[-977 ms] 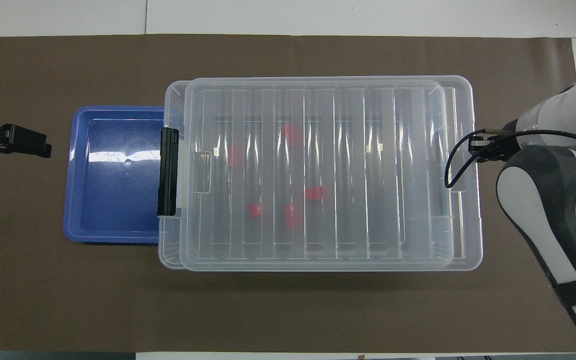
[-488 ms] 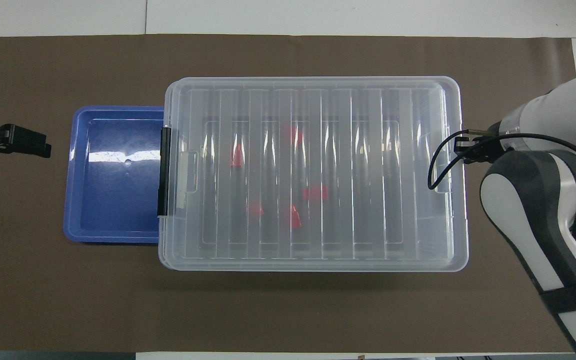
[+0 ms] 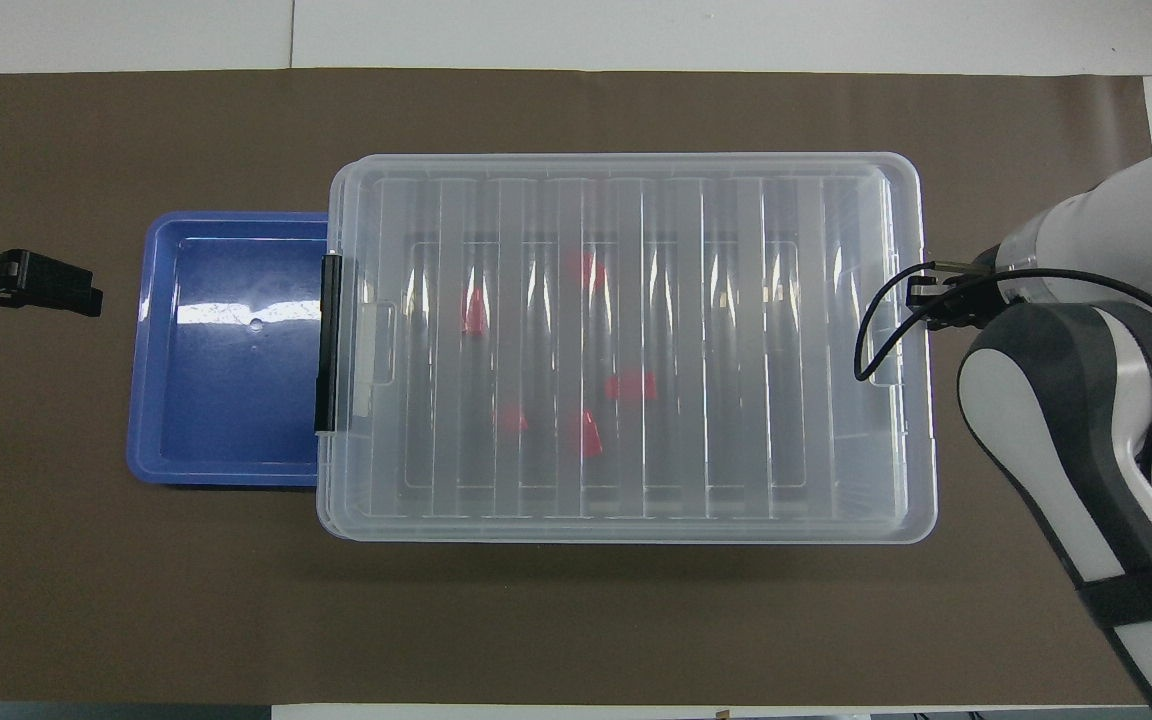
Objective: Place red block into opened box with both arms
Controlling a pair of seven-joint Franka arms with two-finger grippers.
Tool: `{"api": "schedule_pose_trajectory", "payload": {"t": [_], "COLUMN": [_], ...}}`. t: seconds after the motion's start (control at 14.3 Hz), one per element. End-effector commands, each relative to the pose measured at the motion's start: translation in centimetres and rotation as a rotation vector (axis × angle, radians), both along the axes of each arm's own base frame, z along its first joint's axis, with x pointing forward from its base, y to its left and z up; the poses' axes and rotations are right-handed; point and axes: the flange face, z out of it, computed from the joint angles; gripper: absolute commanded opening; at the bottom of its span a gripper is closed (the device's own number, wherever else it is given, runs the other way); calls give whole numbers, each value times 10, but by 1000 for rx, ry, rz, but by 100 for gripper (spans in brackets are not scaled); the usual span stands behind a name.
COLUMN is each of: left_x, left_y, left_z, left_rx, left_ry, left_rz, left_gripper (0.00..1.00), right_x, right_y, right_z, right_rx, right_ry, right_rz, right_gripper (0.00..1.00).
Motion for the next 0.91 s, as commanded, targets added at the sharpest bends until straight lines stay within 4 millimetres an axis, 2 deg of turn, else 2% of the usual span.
{"api": "schedule_pose_trajectory", "payload": {"t": [0.0,0.21,0.35,0.56,0.7,0.84], "left_x": [-9,-15,-15,-13,-12,-12], "left_y": [5,8,8,9,7,6], "left_z": [2,7,8,7,8,9], "left_rx": [22,55,55,46,28,8], "left_ry": [10,16,14,4,-4,-6], "left_rz": [-16,-18,-18,-10,-8,-2], "left_gripper": [100,100,100,100,100,100], "right_x": [-9,-9,-6,-1,-3,-7], "right_y": [3,3,-1,-12,-30,-50], "right_z": [2,2,10,56,90,116], "right_rx": [9,9,9,7,9,10], "right_ry": [1,4,12,42,55,69], "right_rz": [-11,-11,-9,-25,-21,-41], "right_gripper": [0,0,0,0,0,0]}}
